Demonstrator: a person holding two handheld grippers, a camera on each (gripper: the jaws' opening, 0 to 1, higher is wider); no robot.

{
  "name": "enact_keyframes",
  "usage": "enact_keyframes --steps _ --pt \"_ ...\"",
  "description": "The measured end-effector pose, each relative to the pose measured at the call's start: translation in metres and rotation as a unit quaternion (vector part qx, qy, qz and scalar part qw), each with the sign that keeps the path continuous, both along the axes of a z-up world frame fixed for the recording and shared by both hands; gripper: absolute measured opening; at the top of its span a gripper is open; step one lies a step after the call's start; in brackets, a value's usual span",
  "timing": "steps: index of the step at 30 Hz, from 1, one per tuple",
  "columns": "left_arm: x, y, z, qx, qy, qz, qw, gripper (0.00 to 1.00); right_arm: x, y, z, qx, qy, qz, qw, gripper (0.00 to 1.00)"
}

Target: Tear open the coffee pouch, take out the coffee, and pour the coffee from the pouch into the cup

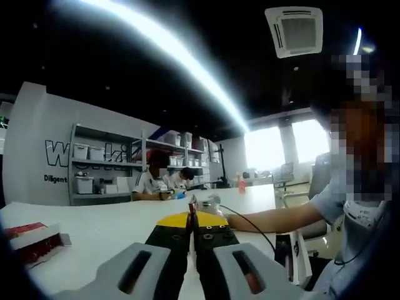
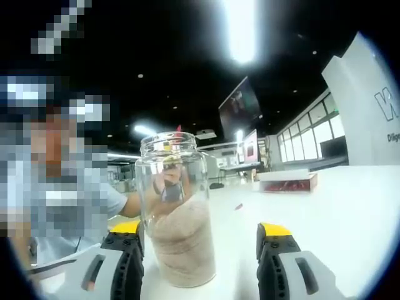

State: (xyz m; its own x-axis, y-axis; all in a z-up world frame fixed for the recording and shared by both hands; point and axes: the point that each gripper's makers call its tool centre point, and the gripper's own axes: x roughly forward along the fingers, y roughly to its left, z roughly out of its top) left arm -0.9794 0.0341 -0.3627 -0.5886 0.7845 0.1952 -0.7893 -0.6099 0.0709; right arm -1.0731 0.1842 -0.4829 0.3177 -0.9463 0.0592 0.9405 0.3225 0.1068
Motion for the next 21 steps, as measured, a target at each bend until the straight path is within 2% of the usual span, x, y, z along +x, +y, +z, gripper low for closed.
enact_keyframes --steps 21 --pt "-0.004 -0.016 -0.015 0.002 -0.012 0.024 0.9996 0.05 0.002 -0.001 -0.001 0.001 0.003 -0.001 1.0 0.73"
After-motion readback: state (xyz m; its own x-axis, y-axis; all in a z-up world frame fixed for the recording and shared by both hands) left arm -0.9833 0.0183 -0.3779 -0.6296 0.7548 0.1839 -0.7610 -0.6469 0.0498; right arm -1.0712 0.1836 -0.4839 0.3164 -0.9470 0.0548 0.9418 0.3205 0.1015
